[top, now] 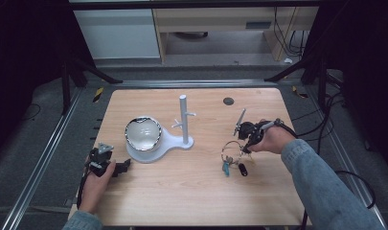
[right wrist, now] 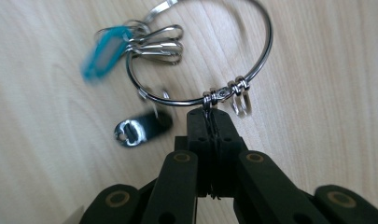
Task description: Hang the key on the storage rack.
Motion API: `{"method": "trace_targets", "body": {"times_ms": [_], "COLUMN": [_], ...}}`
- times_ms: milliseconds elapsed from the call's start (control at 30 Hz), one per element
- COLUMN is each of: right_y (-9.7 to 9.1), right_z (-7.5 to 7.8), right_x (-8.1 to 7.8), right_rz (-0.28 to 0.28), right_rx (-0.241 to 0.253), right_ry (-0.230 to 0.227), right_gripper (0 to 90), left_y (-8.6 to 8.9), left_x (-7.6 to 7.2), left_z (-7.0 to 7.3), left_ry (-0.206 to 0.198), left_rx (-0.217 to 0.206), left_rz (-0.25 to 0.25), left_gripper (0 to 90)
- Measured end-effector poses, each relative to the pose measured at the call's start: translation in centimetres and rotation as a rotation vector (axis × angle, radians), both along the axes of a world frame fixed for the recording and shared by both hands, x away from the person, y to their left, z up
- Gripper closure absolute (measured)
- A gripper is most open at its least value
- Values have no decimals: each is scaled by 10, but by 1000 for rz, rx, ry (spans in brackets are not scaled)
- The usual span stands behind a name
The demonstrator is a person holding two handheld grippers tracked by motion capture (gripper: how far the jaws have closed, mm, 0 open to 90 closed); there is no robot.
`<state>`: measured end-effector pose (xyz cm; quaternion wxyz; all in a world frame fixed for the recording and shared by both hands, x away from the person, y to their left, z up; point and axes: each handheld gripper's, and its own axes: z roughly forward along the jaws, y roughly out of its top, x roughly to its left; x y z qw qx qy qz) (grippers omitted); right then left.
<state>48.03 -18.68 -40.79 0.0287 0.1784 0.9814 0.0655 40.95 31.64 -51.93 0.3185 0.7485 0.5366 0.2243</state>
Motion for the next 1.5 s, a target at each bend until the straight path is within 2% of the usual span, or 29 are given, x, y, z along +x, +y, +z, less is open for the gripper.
{"method": "trace_targets", "body": {"times_ms": [167, 500, 767, 900, 1167, 1500], "right_y": [5, 13, 25, 31, 41, 63], "right_z": [25, 64, 103, 118, 138, 157], "right_x": [-3, -3, 0, 2, 5, 7], "right_rz": [9, 24, 42, 49, 59, 79], "right_rx": [18, -12, 25, 23, 43, 54], "right_ry": [-19, -42, -84, -98, -131, -160], "right_gripper": [887, 887, 887, 887, 887, 887], "left_y": [0, 0, 0, 0, 0, 0], "left_x": [0, 0, 0, 0, 0, 0], "left_z": [0, 0, 0, 0, 0, 0], "left_ry": [-1, -1, -2, -2, -1, -2], "left_rx": [0, 1, 1, 1, 1, 3], "left_rz": [0, 0, 0, 0, 0, -1], "left_gripper": [0, 0, 0, 0, 0, 0]}}
